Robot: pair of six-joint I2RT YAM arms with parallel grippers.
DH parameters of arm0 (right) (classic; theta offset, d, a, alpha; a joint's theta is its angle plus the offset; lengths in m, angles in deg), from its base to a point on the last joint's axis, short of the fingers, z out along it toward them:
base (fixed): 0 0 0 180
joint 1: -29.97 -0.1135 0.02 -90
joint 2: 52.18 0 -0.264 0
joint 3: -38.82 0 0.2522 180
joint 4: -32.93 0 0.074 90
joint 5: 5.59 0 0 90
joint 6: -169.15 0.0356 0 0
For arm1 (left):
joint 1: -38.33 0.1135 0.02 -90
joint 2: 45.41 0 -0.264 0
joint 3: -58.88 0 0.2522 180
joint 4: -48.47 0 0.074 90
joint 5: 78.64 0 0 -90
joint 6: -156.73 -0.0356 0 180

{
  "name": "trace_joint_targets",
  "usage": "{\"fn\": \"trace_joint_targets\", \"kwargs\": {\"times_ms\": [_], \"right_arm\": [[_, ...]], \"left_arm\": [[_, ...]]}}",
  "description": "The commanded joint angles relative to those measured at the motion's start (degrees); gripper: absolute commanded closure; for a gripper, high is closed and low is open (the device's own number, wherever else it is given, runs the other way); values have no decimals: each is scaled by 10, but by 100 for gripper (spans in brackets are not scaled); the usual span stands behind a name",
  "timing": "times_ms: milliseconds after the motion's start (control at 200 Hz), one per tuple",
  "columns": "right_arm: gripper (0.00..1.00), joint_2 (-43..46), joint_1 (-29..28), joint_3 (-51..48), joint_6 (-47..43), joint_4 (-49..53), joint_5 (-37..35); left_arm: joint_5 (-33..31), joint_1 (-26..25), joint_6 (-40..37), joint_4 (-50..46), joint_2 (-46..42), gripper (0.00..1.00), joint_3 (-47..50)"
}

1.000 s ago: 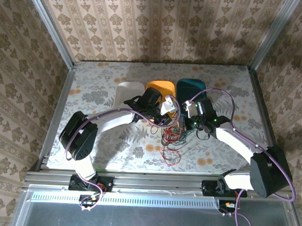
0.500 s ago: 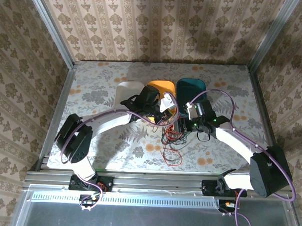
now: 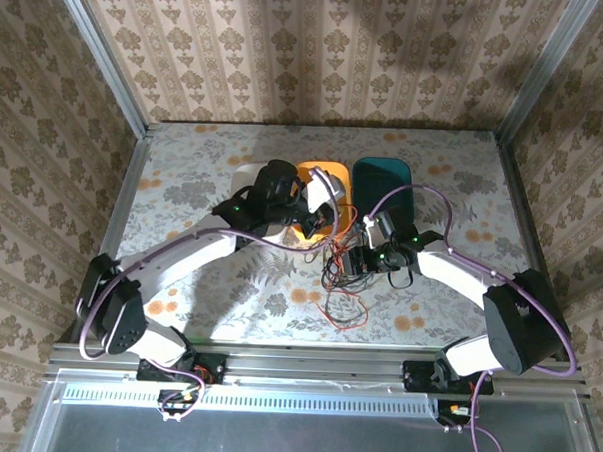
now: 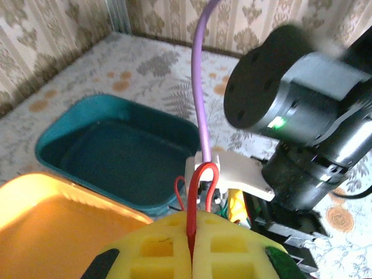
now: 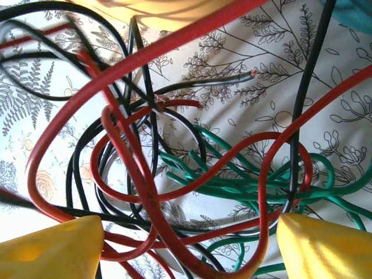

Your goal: Untangle the cables

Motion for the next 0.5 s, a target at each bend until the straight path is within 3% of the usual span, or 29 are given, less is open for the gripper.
{"fn": "trace_joint_targets", "kwargs": {"times_ms": [0, 270, 495], "right_arm": [[21, -9, 0, 12, 7, 21, -23], [19, -6, 5, -6, 17, 14, -48], [18, -8, 8, -9, 22, 11, -62]], "left_arm": [[-10, 0, 18, 2, -42, 100, -27], [-30, 9, 31, 15, -104, 100, -49], [-15, 61, 92, 81, -146, 100, -50]]}}
